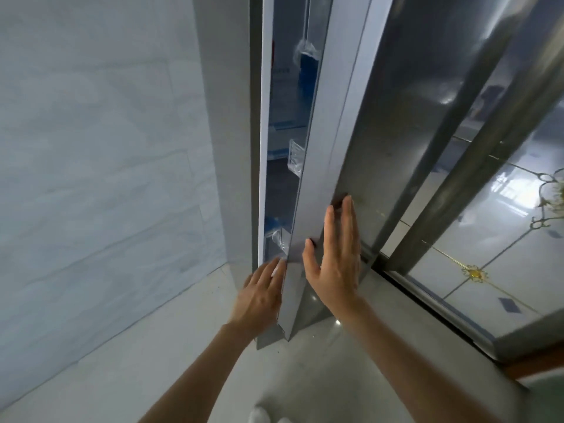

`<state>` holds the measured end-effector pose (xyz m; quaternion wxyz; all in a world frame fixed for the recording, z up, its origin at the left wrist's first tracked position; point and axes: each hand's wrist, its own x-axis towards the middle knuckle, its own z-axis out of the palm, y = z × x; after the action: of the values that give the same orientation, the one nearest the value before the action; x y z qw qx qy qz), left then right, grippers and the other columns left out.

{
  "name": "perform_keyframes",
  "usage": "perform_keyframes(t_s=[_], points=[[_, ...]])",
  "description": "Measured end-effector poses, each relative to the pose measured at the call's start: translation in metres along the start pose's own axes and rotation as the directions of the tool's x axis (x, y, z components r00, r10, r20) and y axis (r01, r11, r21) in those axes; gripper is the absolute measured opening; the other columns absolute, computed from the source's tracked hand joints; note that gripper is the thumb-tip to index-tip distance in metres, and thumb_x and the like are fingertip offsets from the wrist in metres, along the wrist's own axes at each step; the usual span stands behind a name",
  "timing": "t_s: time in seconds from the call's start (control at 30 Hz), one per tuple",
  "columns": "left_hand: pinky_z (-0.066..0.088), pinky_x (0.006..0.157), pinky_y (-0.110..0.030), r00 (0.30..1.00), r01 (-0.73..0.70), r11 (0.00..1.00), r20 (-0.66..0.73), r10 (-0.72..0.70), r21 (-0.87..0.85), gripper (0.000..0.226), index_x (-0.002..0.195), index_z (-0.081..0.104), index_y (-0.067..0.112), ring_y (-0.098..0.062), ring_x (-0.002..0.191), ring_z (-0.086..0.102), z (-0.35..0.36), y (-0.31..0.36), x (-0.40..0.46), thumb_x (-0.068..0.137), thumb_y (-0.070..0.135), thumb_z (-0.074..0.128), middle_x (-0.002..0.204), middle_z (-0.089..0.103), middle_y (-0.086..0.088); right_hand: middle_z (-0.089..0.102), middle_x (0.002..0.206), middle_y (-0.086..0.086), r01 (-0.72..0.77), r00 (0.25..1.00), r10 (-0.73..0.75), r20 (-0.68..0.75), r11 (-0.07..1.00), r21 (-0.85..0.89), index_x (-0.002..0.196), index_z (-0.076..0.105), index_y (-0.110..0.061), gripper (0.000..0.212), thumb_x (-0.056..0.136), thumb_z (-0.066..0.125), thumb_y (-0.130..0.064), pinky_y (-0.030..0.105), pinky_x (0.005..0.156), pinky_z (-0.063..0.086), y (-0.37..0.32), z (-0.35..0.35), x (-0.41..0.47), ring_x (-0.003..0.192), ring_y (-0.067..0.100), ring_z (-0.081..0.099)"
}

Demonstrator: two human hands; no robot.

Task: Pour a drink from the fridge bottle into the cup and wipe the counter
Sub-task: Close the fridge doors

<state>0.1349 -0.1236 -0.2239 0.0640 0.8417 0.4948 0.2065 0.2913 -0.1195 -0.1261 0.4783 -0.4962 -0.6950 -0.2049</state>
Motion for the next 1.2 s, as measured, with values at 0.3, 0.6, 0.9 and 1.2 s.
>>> perform_keyframes(t_s=[0.3,0.6,0.9,1.2], points=[[0.04,0.104,-0.039,0.95,-0.312,0.948,-0.012,0.313,0.064,0.067,0.141,0.045,0.012,-0.029,0.127,0.049,-0.004,-0.047,0.011,0.08,0.019,0.072,0.144,0.046,-0.013,0.001,0.161,-0.001,-0.026,0.997,0.022,-0.071,0.998,-0.051,0.153,0.004,-0.021,0.084,0.089,0.058,-0.02,0.049,0.105,0.042,-0.011,0.03,0.008,0.146,0.027,0.017],[0.035,0.104,-0.042,0.921,-0.388,0.921,0.038,0.387,0.038,0.074,0.143,0.04,0.015,-0.032,0.129,0.046,-0.016,-0.101,0.047,0.078,0.023,0.074,0.145,0.043,-0.017,0.019,0.151,0.021,-0.082,0.996,0.089,0.023,0.97,-0.228,0.153,-0.004,-0.02,0.086,0.093,0.058,-0.026,0.035,0.118,0.023,-0.025,0.069,0.03,0.142,0.034,0.022],[0.045,0.102,-0.048,0.891,-0.443,0.895,0.088,0.446,-0.058,0.072,0.142,0.04,0.01,-0.033,0.13,0.047,-0.033,-0.156,0.089,0.078,0.018,0.072,0.145,0.043,-0.017,0.017,0.153,0.019,-0.221,0.973,0.229,-0.03,0.889,-0.401,0.152,-0.007,-0.016,0.084,0.096,0.055,-0.026,0.029,0.119,0.016,-0.053,0.132,0.06,0.145,0.025,0.014],[0.04,0.106,-0.047,0.84,-0.535,0.844,0.084,0.536,-0.035,0.062,0.14,0.045,0.009,-0.032,0.131,0.046,-0.027,-0.187,0.11,0.083,0.022,0.065,0.146,0.043,-0.015,0.021,0.151,0.026,-0.279,0.954,0.299,-0.031,0.841,-0.464,0.152,-0.003,-0.013,0.08,0.096,0.052,-0.026,0.026,0.12,0.013,-0.06,0.149,0.068,0.143,0.033,0.019]])
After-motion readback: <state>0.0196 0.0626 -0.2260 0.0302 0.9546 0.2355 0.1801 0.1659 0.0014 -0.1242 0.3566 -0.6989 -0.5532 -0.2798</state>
